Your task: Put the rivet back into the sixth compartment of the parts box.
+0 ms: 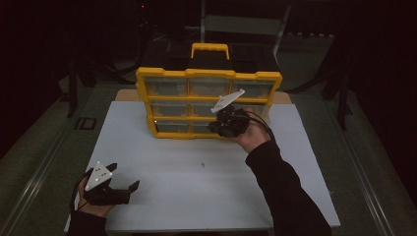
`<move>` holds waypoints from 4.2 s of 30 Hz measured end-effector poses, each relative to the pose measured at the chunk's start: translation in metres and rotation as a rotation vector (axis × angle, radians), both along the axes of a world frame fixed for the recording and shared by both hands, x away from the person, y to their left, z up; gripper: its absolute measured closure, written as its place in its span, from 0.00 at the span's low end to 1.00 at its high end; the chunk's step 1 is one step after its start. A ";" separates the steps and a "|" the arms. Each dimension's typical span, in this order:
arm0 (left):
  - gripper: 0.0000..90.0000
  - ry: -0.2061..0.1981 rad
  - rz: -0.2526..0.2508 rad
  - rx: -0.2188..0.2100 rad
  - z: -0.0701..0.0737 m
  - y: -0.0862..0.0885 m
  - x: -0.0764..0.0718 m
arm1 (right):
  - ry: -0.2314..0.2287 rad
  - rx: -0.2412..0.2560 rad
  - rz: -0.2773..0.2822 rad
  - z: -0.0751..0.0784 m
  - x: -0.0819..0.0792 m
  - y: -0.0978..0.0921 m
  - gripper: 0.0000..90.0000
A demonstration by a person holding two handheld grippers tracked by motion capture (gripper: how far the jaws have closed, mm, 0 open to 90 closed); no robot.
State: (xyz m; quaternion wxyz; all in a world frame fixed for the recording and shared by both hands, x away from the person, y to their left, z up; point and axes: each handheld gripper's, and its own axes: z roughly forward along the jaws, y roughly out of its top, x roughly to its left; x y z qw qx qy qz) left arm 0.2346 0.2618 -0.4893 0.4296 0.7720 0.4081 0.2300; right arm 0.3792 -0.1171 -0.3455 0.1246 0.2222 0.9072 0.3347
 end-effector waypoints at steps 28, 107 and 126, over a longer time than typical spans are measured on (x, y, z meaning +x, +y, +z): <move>0.02 0.001 0.001 0.001 0.000 0.000 0.000 | -0.050 0.097 -0.244 0.018 0.011 -0.074 0.77; 0.02 -0.003 0.003 -0.007 0.001 0.001 -0.001 | 0.130 -0.235 0.080 -0.093 -0.008 0.052 0.47; 0.02 -0.003 0.004 -0.007 0.000 0.001 -0.001 | 0.210 -0.340 0.082 -0.130 0.004 0.058 0.56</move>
